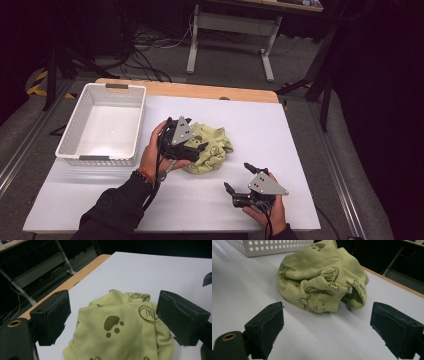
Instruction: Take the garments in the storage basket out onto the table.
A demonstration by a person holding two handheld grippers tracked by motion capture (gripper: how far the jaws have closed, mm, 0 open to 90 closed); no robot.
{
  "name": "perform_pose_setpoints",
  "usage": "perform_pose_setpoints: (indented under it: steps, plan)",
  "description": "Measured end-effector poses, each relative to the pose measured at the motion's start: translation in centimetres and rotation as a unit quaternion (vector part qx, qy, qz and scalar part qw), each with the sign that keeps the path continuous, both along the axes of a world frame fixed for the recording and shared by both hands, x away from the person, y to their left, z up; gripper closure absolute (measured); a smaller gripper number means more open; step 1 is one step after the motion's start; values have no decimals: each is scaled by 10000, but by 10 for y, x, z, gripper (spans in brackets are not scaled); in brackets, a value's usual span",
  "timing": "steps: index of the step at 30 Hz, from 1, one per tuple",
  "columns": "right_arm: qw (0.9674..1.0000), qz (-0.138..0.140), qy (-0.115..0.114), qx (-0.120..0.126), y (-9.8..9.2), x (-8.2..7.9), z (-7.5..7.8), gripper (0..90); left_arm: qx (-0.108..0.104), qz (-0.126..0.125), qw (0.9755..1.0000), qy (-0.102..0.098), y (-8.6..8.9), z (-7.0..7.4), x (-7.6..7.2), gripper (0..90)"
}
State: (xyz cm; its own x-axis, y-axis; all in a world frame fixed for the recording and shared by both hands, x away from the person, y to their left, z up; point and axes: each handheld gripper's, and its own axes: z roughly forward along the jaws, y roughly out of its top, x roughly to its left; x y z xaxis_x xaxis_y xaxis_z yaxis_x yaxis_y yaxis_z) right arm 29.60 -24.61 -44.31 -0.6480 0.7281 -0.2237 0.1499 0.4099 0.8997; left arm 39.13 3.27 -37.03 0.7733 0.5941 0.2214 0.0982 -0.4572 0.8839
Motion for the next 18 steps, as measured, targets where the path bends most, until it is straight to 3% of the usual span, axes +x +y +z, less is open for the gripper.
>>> perform_pose_setpoints:
  steps: [10, 18]
  plan:
    - [10000, 28, -4, -32, 4, 0, -2, 125, -4, -40, 9999, -107, 16, -13, -3, 122]
    - [10000, 32, -17, -62, 5, 0, -4, 124, 2, -85, 9998, -197, 18, -18, -6, 120]
